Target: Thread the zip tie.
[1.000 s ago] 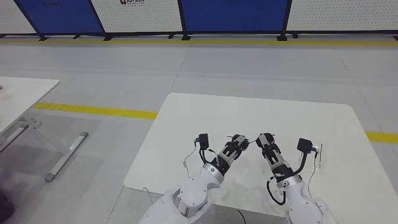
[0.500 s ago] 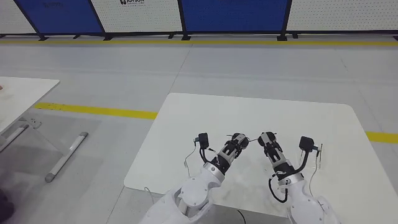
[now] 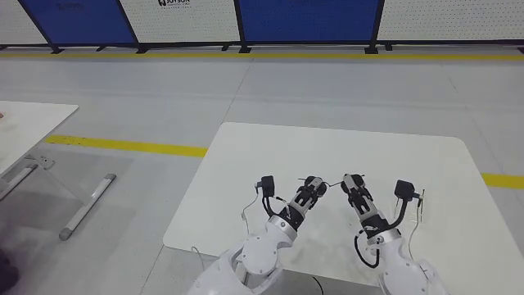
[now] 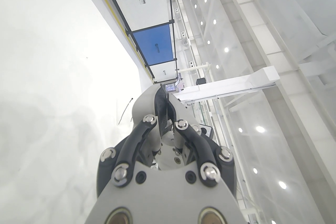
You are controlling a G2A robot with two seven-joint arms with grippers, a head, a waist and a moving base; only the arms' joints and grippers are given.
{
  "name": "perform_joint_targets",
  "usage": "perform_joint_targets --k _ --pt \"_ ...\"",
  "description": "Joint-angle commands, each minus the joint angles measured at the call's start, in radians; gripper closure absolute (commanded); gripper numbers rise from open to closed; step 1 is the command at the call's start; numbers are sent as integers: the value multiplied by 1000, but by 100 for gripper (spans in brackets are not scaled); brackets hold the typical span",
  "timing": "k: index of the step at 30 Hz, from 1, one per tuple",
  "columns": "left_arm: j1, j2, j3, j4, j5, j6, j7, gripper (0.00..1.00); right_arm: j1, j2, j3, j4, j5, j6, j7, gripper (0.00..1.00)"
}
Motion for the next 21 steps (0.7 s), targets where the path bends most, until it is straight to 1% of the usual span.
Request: perform_joint_targets --k 1,4,6,7,8,14,19,20,21 --pt "2 -1 1 1 7 1 4 100 -2 0 1 0 -2 -1 0 76" --pt "4 -2 4 3 21 2 4 100 -5 0 2 -2 -7 -3 0 76" --pt "6 -3 4 5 24 2 5 100 -8 0 3 -3 -13 -6 -3 78" --pt "6 -4 4 5 25 1 5 100 -10 1 4 -4 -20 -7 -3 79" --pt "6 -4 4 6 25 2 6 100 -12 1 4 -5 -26 -7 -3 83" --pt "5 -8 4 10 27 5 8 100 -17 2 0 -8 -51 -8 15 80" --pt "2 -12 3 11 29 11 18 100 -15 3 -4 -7 -69 -12 30 85" --pt "2 -13 3 11 29 12 18 100 -15 3 -4 -8 -71 -11 29 87" --pt "2 -13 2 10 29 12 18 100 -15 3 -4 -8 -71 -10 29 99"
